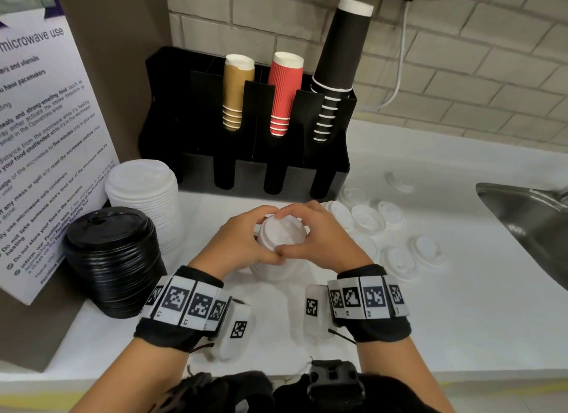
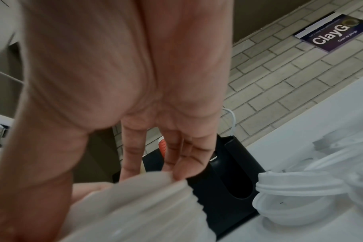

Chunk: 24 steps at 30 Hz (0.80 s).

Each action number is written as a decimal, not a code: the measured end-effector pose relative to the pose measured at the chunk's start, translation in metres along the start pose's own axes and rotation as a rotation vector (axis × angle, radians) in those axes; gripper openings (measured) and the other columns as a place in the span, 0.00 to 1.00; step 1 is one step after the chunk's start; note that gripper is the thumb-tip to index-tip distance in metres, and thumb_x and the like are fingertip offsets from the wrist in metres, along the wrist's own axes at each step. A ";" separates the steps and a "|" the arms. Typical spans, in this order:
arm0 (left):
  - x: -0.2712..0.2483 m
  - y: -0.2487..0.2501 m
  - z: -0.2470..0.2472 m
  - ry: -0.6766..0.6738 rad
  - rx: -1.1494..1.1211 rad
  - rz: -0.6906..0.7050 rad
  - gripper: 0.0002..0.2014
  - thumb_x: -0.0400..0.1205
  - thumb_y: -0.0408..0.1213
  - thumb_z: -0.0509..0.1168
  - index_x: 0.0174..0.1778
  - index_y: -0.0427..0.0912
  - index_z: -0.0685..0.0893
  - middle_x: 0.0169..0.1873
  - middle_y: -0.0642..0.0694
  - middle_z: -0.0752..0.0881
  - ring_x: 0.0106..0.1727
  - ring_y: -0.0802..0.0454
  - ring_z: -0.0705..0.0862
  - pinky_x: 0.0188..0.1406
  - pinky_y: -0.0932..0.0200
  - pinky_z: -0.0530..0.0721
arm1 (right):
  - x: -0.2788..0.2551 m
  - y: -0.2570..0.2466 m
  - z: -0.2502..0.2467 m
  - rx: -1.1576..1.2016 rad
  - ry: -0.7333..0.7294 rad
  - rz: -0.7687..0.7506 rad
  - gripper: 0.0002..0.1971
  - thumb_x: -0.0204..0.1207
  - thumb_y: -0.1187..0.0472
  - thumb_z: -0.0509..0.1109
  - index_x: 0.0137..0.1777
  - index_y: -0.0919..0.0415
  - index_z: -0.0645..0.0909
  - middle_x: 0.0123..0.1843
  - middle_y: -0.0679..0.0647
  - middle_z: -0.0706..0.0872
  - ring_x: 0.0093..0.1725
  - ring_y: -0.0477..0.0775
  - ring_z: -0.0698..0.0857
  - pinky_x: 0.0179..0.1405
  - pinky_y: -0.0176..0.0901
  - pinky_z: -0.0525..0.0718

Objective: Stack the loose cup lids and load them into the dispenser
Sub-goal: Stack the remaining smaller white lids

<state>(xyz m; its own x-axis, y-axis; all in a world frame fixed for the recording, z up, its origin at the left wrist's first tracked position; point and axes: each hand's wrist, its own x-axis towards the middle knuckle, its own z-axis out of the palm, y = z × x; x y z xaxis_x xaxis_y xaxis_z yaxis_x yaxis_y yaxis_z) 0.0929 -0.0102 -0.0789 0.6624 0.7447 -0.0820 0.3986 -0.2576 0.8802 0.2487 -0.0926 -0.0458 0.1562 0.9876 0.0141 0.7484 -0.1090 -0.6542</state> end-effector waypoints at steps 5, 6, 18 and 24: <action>0.001 -0.001 0.000 -0.013 -0.009 0.009 0.34 0.62 0.40 0.85 0.60 0.66 0.78 0.55 0.65 0.83 0.60 0.54 0.82 0.61 0.47 0.84 | 0.009 0.020 -0.011 0.115 0.179 0.122 0.17 0.74 0.49 0.75 0.62 0.47 0.80 0.60 0.48 0.78 0.56 0.43 0.78 0.52 0.30 0.75; 0.001 -0.002 -0.001 -0.016 -0.014 0.012 0.34 0.62 0.39 0.85 0.61 0.63 0.79 0.55 0.66 0.83 0.61 0.54 0.82 0.63 0.45 0.84 | 0.014 0.027 -0.016 0.070 0.219 0.213 0.18 0.76 0.49 0.73 0.64 0.50 0.80 0.63 0.51 0.77 0.59 0.49 0.79 0.58 0.36 0.76; 0.002 -0.002 -0.005 -0.052 0.013 0.028 0.32 0.63 0.41 0.84 0.58 0.62 0.76 0.55 0.63 0.82 0.59 0.52 0.81 0.59 0.46 0.84 | 0.044 0.035 -0.035 -0.248 0.112 0.733 0.26 0.84 0.51 0.62 0.75 0.64 0.64 0.71 0.65 0.77 0.73 0.66 0.73 0.69 0.50 0.69; 0.000 -0.002 -0.007 -0.128 0.017 0.006 0.33 0.69 0.41 0.81 0.63 0.61 0.70 0.57 0.61 0.79 0.60 0.51 0.80 0.56 0.50 0.84 | 0.045 0.031 -0.031 -0.306 0.108 0.735 0.26 0.84 0.51 0.63 0.76 0.63 0.63 0.72 0.65 0.75 0.72 0.65 0.73 0.72 0.51 0.69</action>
<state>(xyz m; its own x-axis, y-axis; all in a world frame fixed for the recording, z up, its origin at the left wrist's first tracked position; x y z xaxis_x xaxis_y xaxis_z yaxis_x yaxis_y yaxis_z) 0.0882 -0.0054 -0.0777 0.7400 0.6584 -0.1372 0.4046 -0.2728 0.8729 0.2986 -0.0554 -0.0414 0.7277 0.6362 -0.2563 0.5707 -0.7689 -0.2884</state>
